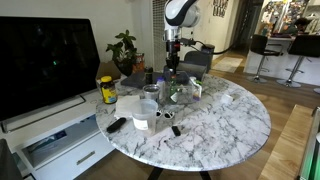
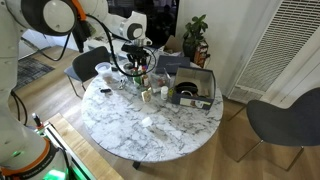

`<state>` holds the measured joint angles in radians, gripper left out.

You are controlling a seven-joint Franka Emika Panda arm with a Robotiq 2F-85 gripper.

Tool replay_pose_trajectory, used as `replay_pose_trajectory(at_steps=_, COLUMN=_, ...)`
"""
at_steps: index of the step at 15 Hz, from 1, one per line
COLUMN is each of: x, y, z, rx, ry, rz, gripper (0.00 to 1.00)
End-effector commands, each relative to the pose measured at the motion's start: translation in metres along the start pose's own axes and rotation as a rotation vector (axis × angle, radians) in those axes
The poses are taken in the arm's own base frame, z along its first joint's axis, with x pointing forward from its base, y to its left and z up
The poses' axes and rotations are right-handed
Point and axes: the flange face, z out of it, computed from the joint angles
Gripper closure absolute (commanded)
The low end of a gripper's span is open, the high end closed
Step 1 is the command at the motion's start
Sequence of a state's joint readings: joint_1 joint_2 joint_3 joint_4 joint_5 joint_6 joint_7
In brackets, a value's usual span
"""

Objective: Place the orange cap on the green bottle

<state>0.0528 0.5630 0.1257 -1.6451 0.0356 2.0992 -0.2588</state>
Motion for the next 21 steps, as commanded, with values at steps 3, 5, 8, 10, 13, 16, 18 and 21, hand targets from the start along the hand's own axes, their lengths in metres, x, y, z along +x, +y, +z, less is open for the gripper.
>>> replay_pose_trajectory(at_steps=3, x=0.003, y=-0.004, z=0.004, rx=-0.024, ry=0.021, rz=0.065, gripper=0.32)
replay_pose_trajectory(at_steps=5, x=0.001, y=-0.007, z=-0.002, rx=-0.027, ry=0.029, rz=0.064, gripper=0.16)
replay_pose_trajectory(at_steps=8, x=-0.006, y=-0.013, z=-0.014, rx=-0.027, ry=0.028, rz=0.042, gripper=0.0)
replay_pose_trajectory(at_steps=10, x=-0.013, y=-0.018, z=-0.024, rx=-0.013, ry=0.02, rz=0.024, gripper=0.0)
replay_pose_trajectory(at_steps=13, x=-0.034, y=-0.029, z=-0.04, rx=0.046, ry=-0.016, rz=-0.032, gripper=0.0)
replay_pose_trajectory(at_steps=16, x=-0.067, y=-0.04, z=-0.057, rx=0.044, ry=-0.068, rz=-0.035, gripper=0.0)
replay_pose_trajectory(at_steps=18, x=-0.088, y=-0.042, z=-0.068, rx=0.043, ry=-0.104, rz=-0.008, gripper=0.0)
replay_pose_trajectory(at_steps=21, x=-0.116, y=-0.043, z=-0.081, rx=0.052, ry=-0.121, rz=-0.003, gripper=0.0)
